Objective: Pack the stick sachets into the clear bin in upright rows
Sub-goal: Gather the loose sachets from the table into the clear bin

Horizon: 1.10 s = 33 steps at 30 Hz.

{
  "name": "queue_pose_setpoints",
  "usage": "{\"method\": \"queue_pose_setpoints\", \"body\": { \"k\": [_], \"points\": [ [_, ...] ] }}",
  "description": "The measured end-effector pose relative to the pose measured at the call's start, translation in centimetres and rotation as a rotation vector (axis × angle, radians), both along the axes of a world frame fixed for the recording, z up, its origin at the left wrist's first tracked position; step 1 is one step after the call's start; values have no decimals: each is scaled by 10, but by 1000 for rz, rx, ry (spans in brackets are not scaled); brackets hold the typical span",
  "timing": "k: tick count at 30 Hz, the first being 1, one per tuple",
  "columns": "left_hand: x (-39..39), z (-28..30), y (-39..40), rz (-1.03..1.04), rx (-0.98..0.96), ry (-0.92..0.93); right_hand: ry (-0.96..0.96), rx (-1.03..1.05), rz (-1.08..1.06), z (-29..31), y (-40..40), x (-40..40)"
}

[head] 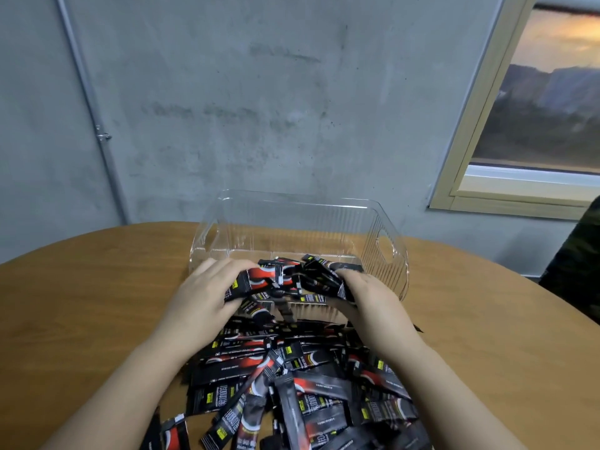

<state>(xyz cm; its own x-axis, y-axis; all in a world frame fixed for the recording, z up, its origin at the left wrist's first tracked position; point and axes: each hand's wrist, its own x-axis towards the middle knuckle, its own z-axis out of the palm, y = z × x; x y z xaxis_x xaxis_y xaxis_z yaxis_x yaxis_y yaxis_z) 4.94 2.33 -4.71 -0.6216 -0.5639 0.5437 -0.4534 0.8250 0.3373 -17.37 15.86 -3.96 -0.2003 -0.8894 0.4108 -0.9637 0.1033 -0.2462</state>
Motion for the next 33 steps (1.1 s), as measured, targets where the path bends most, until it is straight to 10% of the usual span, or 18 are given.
{"method": "queue_pose_setpoints", "body": {
  "k": [5,14,33],
  "points": [
    [-32,19,-20,81,-62,101,-89,-61,-43,27,-32,-10],
    [-47,0,-40,212,151,-283,24,233,-57,4,-63,-21],
    [65,-49,35,-190,224,-378,-80,176,222,-69,97,3]
  ]
}}
